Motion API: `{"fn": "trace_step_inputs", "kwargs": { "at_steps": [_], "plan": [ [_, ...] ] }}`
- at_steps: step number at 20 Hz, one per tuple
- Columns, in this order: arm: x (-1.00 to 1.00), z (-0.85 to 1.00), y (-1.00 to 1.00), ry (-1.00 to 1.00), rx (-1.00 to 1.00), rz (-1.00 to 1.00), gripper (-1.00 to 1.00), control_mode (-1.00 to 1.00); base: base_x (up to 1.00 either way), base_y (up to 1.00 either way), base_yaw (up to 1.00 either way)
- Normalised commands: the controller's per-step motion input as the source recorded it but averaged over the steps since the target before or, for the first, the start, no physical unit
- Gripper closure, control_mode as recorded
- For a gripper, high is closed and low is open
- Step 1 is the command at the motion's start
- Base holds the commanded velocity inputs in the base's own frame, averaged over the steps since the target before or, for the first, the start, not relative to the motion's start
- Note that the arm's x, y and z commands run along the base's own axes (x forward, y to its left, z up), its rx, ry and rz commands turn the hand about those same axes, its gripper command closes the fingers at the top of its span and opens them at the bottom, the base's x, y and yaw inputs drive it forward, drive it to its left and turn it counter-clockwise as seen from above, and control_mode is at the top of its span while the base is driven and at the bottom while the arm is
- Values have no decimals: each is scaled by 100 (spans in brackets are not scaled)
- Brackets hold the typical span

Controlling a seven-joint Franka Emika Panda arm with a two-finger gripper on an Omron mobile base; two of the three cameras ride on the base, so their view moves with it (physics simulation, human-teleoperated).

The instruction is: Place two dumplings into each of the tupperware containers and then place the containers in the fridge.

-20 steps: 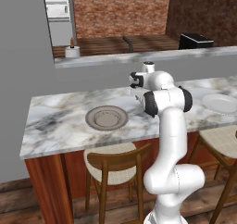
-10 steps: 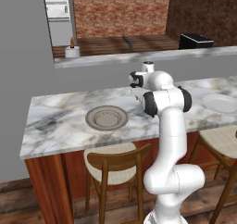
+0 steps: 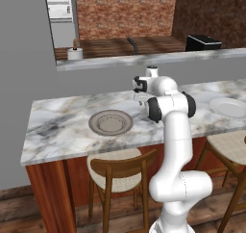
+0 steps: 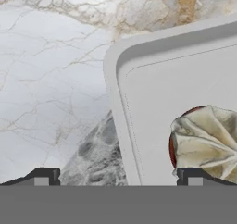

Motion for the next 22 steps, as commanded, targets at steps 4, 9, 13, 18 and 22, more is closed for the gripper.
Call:
{"fn": "trace_step_inputs", "kwargs": {
  "at_steps": [4, 9, 13, 18, 22],
  "plan": [
    [0, -5, -7, 1, 0, 22, -100, -100, 0, 0, 0],
    [0, -23, -5, 5, 0, 15, -100, -100, 0, 0, 0],
    [0, -23, 0, 6, 0, 7, -100, -100, 0, 0, 0],
    [0, -17, 0, 2, 0, 4, -100, -100, 0, 0, 0],
    [0, -11, 0, 4, 0, 3, -100, -100, 0, 0, 0]
  ]
}}
